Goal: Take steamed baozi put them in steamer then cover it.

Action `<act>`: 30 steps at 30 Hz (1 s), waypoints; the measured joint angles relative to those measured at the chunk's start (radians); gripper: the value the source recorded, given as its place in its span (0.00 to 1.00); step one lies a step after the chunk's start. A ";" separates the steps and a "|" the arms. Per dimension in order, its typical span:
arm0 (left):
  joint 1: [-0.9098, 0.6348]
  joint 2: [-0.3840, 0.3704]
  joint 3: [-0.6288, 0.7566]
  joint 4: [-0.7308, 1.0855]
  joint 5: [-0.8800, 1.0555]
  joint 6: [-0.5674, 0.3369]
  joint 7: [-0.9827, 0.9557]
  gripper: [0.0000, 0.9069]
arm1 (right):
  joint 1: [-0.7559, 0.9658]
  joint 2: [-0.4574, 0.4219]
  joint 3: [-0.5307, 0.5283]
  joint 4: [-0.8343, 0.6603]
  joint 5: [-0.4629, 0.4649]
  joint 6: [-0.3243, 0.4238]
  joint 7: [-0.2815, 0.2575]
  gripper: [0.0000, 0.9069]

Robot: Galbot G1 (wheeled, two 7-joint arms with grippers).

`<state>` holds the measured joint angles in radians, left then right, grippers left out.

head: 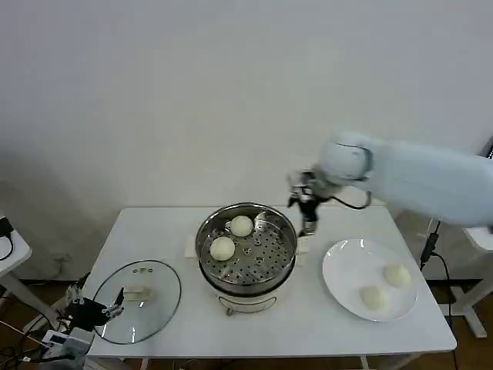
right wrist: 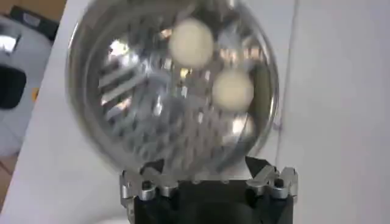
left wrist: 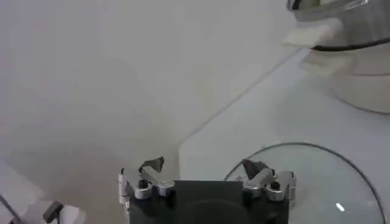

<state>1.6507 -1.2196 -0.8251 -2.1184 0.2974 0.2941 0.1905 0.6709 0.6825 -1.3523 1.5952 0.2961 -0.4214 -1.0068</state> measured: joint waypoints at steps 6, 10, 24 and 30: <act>-0.001 -0.004 0.018 0.008 0.009 -0.001 -0.001 1.00 | -0.065 -0.154 0.025 0.037 -0.118 0.074 -0.045 1.00; 0.001 -0.004 0.023 0.009 0.013 -0.001 -0.002 1.00 | -0.148 -0.233 0.072 0.044 -0.189 0.115 -0.068 1.00; 0.012 -0.005 0.025 0.020 0.024 -0.001 -0.002 1.00 | -0.553 -0.328 0.359 0.016 -0.368 0.181 -0.082 1.00; 0.012 0.000 0.016 0.029 0.025 0.000 0.000 1.00 | -0.672 -0.307 0.446 -0.024 -0.411 0.184 -0.077 1.00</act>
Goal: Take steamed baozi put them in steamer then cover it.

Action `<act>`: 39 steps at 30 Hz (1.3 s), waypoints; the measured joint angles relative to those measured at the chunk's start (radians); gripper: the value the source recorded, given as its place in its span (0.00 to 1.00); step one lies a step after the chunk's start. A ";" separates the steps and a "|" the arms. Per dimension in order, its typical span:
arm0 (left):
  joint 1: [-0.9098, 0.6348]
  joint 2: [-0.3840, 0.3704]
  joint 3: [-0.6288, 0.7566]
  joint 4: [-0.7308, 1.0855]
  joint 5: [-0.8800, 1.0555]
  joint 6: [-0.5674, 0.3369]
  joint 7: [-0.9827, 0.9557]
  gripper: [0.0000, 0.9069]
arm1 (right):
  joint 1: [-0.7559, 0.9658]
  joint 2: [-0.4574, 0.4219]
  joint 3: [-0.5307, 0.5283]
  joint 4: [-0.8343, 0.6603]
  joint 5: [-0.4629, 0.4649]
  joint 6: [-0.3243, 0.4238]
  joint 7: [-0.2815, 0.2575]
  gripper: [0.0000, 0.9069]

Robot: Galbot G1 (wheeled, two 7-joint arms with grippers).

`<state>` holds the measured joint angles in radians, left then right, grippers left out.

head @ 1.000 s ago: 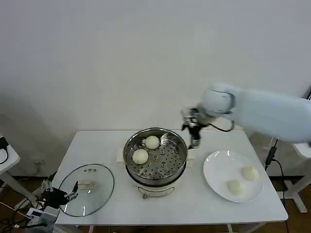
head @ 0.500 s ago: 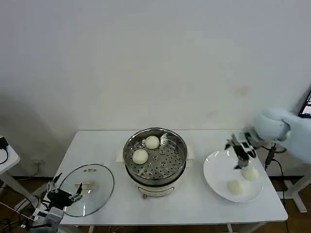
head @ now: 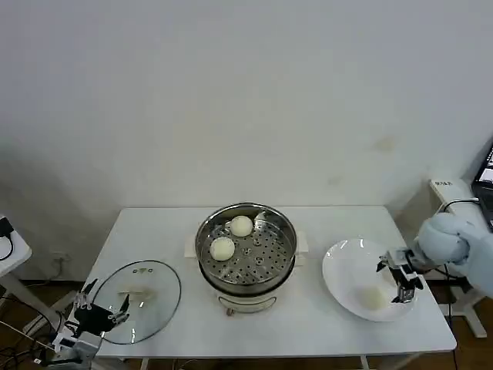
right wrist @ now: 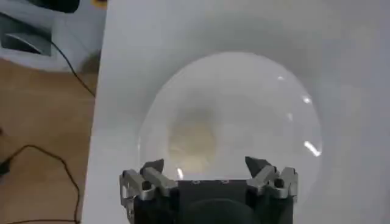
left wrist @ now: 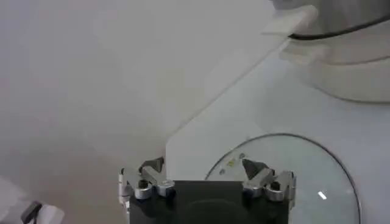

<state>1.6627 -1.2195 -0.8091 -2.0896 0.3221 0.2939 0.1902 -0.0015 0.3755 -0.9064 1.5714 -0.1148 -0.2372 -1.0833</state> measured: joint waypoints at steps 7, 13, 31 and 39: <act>-0.002 0.000 -0.004 0.007 0.000 0.000 0.001 1.00 | -0.075 0.035 0.048 -0.040 -0.032 0.000 0.005 1.00; -0.004 -0.001 -0.005 0.008 0.000 0.001 0.002 1.00 | -0.102 0.064 0.069 -0.071 -0.047 -0.001 0.011 1.00; -0.002 -0.004 -0.011 0.009 -0.001 0.001 0.002 1.00 | -0.149 0.108 0.104 -0.119 -0.068 -0.021 0.019 0.79; -0.001 -0.007 -0.010 0.004 -0.001 0.001 0.002 1.00 | -0.168 0.118 0.120 -0.124 -0.073 -0.029 0.020 0.68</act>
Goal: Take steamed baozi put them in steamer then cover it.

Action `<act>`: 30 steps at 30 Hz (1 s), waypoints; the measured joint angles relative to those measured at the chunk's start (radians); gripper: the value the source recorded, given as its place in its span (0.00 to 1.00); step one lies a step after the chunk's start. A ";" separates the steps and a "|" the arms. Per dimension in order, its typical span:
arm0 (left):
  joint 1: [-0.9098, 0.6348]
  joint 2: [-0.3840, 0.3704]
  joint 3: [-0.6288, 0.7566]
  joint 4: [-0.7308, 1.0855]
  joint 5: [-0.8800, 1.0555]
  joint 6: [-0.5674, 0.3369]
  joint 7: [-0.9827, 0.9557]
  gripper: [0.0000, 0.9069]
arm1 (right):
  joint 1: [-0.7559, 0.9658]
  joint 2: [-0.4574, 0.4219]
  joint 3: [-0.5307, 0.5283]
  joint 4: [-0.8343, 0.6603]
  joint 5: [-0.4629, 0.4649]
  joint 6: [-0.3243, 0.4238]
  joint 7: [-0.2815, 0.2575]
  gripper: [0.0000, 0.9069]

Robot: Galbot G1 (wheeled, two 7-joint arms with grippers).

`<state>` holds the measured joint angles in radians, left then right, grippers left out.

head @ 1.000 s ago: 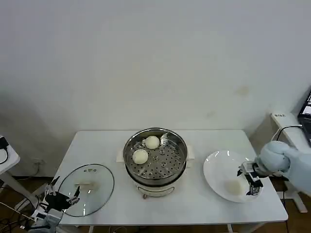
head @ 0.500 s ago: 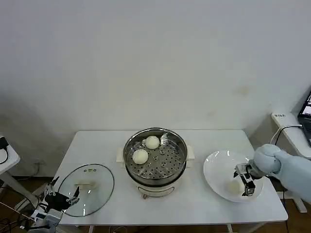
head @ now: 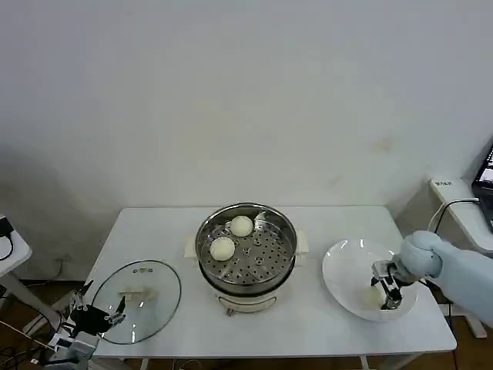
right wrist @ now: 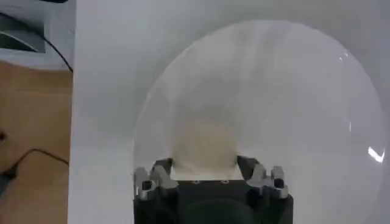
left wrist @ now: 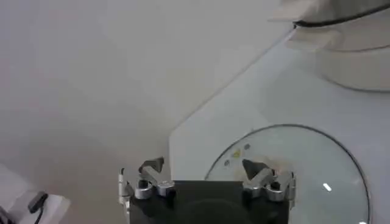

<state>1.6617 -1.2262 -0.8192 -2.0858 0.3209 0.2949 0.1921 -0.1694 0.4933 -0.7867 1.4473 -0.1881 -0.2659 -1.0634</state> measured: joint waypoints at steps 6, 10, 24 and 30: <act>0.002 0.000 -0.004 -0.005 -0.001 0.000 0.000 1.00 | -0.005 -0.003 0.011 0.005 0.002 -0.003 -0.001 0.66; 0.003 -0.001 -0.005 -0.005 -0.002 0.000 0.000 1.00 | 0.005 -0.014 0.015 0.015 0.009 -0.001 -0.008 0.66; -0.011 0.010 -0.008 0.001 -0.012 -0.001 0.002 1.00 | 0.200 -0.053 -0.029 0.044 0.090 0.002 -0.040 0.66; -0.011 0.014 -0.016 -0.005 -0.016 -0.001 0.004 1.00 | 0.348 -0.033 -0.091 0.037 0.142 -0.007 -0.043 0.66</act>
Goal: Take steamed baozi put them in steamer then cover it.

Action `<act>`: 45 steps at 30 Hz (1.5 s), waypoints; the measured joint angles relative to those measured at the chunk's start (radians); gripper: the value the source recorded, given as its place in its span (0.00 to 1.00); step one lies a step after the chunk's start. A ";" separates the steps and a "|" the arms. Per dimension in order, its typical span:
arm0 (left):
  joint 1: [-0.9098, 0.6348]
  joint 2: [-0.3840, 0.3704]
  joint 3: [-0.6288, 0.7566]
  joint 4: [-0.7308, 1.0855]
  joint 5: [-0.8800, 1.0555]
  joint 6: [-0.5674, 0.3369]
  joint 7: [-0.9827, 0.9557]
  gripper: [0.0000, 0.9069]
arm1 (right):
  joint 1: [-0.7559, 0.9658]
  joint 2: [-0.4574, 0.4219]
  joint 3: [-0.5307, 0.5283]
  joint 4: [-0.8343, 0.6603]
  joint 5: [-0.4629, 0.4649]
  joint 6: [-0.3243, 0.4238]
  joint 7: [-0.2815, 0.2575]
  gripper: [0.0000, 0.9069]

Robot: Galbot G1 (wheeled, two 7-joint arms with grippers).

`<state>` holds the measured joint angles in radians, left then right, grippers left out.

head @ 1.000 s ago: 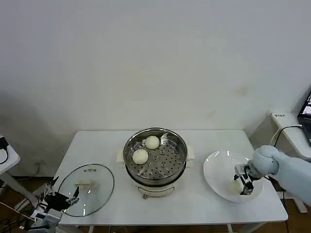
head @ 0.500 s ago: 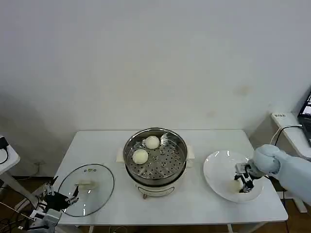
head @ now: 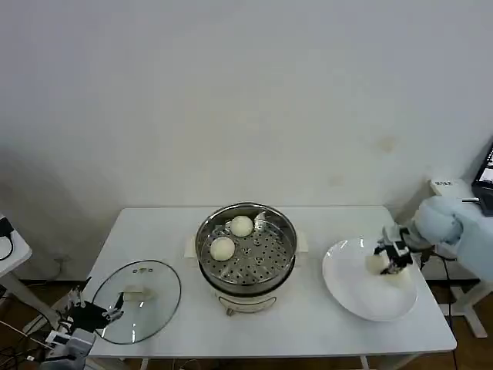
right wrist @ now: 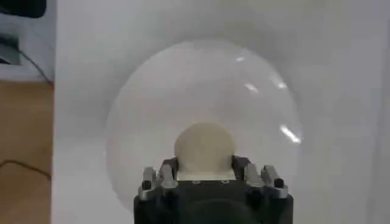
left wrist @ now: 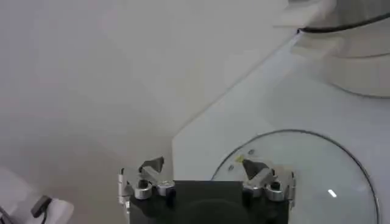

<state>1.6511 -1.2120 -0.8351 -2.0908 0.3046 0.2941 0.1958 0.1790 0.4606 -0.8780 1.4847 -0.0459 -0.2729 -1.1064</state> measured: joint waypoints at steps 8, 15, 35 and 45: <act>0.009 -0.007 -0.008 -0.010 0.000 0.000 0.000 1.00 | 0.216 0.088 -0.122 -0.003 0.078 -0.020 0.009 0.67; 0.017 -0.007 -0.025 -0.021 -0.013 0.004 0.004 1.00 | 0.351 0.216 -0.223 -0.004 0.140 -0.039 0.024 0.67; 0.036 -0.002 -0.094 -0.027 -0.033 0.015 0.012 1.00 | 0.390 0.582 -0.331 -0.021 0.195 0.010 0.057 0.67; 0.049 -0.015 -0.121 -0.027 -0.034 0.014 0.012 1.00 | 0.343 0.645 -0.369 -0.012 0.149 0.133 0.066 0.66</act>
<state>1.6997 -1.2269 -0.9565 -2.1175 0.2706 0.3080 0.2080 0.5223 1.1052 -1.2470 1.4729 0.1033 -0.1399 -1.0400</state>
